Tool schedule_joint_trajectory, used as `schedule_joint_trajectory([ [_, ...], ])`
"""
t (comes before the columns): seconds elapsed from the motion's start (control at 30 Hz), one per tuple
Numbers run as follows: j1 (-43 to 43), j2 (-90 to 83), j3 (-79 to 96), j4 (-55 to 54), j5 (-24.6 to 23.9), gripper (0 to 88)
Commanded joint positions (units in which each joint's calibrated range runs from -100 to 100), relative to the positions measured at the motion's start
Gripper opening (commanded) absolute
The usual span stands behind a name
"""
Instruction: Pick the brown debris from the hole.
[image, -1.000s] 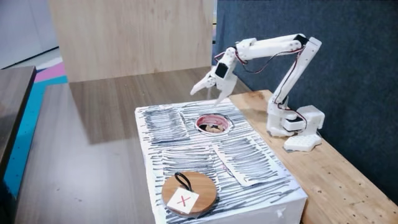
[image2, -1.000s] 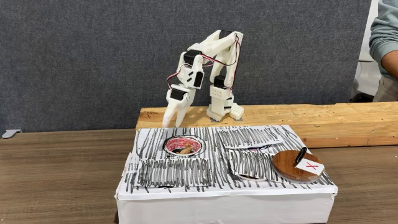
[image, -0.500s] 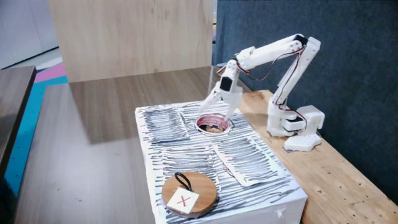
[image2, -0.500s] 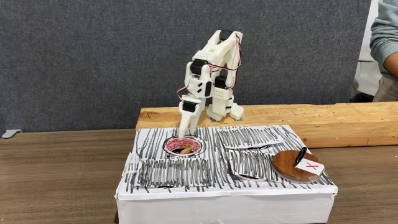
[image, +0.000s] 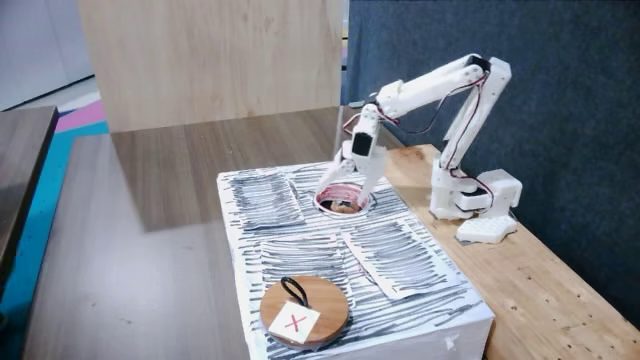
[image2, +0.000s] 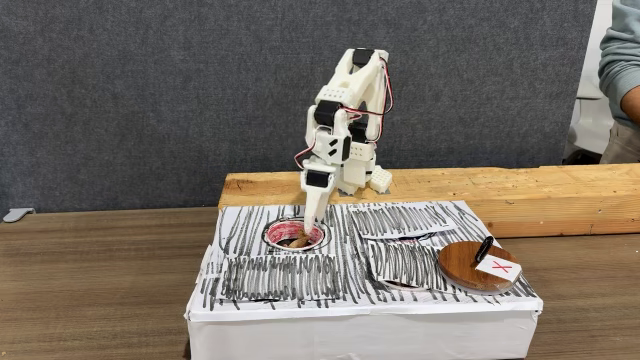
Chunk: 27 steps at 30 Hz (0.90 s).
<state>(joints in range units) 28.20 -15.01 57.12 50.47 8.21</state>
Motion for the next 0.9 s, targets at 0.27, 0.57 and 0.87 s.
schedule_joint_trajectory([
  [0.27, 3.5, 4.3, -3.4, -1.4, -5.8, 35.6],
  [0.57, 3.5, 10.7, -11.8, -4.5, -8.5, 35.6],
  [0.87, 5.1, 20.6, -16.3, -4.7, -10.8, 35.6],
])
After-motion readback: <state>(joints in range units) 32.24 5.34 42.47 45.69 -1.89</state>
